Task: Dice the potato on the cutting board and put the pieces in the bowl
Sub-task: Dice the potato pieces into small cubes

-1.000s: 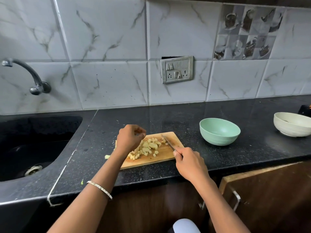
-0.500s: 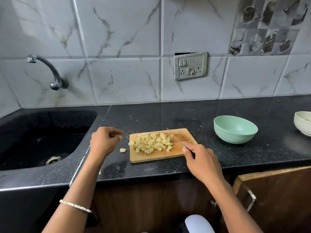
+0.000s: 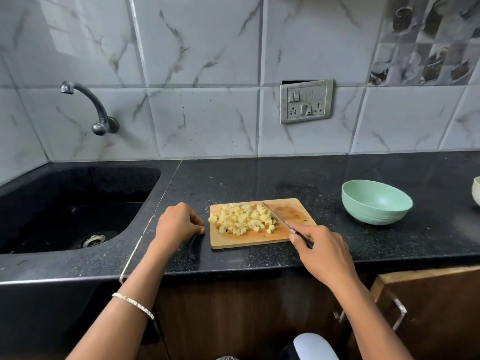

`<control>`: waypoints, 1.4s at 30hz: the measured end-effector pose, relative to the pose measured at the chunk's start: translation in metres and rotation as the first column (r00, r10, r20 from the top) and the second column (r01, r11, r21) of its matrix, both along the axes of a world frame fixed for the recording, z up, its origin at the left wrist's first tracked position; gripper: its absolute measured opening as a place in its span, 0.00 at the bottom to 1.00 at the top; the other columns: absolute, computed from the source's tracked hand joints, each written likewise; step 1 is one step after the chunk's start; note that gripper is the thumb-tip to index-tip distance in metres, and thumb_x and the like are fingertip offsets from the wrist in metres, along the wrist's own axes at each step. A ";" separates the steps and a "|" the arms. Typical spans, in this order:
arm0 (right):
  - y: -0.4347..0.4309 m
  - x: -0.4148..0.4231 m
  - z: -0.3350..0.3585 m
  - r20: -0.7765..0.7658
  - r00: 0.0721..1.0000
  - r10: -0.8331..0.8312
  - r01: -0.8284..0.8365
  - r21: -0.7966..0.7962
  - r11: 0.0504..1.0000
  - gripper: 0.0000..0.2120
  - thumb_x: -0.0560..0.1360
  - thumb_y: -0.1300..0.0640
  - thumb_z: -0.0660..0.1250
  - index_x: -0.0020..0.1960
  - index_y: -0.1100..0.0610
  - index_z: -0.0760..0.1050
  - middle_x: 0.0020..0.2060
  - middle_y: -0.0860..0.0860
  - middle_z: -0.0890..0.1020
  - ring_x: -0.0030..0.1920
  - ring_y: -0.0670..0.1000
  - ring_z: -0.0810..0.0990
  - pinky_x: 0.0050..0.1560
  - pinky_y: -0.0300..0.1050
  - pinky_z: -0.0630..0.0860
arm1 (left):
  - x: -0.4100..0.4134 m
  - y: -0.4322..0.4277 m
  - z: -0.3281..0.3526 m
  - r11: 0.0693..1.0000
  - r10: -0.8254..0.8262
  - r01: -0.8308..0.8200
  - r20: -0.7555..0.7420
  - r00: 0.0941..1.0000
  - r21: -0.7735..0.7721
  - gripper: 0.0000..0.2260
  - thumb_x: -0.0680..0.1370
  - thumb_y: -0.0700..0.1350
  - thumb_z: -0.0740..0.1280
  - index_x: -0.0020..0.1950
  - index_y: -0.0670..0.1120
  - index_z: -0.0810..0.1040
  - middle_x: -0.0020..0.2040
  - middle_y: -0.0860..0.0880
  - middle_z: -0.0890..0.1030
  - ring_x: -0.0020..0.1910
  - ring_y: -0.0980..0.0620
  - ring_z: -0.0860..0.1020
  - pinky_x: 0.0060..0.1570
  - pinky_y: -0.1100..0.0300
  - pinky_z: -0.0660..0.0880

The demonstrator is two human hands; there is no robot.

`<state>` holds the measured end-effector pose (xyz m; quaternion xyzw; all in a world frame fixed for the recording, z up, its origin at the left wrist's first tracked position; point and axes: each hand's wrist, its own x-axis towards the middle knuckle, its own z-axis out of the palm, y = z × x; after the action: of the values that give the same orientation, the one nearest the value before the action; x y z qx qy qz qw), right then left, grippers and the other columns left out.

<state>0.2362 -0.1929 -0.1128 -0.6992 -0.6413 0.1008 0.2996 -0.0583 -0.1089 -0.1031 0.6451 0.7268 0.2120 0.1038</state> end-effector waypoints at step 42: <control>0.018 0.068 0.003 -0.175 0.976 -0.128 0.134 0.022 0.991 0.10 0.77 0.43 0.69 0.55 0.45 0.83 0.36 0.46 0.85 0.48 0.48 0.84 0.49 0.48 0.77 | 0.117 0.032 0.001 0.940 -0.164 0.114 0.133 0.977 0.322 0.03 0.77 0.51 0.69 0.46 0.57 0.82 0.40 0.61 0.79 0.50 0.54 0.79 0.59 0.47 0.69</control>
<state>0.3046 -0.1747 -0.1100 -0.7234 -0.5668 0.1307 0.3719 0.0586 -0.0770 -0.1025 0.6844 0.6259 0.3669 0.0721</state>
